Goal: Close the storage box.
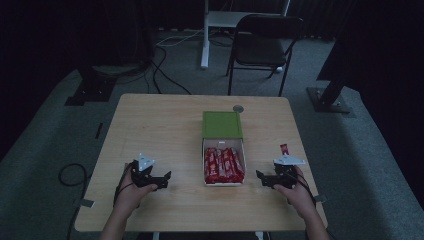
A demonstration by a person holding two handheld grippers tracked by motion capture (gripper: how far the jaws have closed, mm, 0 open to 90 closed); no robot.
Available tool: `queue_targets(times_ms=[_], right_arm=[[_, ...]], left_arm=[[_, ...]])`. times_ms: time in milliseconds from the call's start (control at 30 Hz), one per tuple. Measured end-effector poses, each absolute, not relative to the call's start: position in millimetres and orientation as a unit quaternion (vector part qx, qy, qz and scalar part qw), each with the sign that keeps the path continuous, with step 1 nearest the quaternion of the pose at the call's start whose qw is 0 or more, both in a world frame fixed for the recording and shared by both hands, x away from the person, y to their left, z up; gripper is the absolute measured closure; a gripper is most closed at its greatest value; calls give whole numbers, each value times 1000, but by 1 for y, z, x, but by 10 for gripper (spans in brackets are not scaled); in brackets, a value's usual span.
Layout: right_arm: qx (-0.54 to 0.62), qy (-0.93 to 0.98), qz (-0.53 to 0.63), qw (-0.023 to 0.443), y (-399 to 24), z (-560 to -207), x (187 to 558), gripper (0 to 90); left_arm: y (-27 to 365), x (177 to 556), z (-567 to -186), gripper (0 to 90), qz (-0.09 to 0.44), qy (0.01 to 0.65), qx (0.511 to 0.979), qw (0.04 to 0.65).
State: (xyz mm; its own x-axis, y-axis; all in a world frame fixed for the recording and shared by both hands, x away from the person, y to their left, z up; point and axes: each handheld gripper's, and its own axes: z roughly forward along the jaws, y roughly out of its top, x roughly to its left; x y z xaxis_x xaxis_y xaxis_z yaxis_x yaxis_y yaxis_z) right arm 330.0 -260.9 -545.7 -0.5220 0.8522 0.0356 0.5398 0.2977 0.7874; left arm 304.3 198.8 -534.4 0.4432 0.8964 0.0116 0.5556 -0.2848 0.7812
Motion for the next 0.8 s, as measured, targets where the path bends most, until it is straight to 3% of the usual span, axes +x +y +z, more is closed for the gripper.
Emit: queue_targets(times_ms=[800], right_arm=[[381, 788, 446, 187, -242, -512, 310, 121]], left_arm=[[133, 290, -505, 26, 194, 363, 797, 442]])
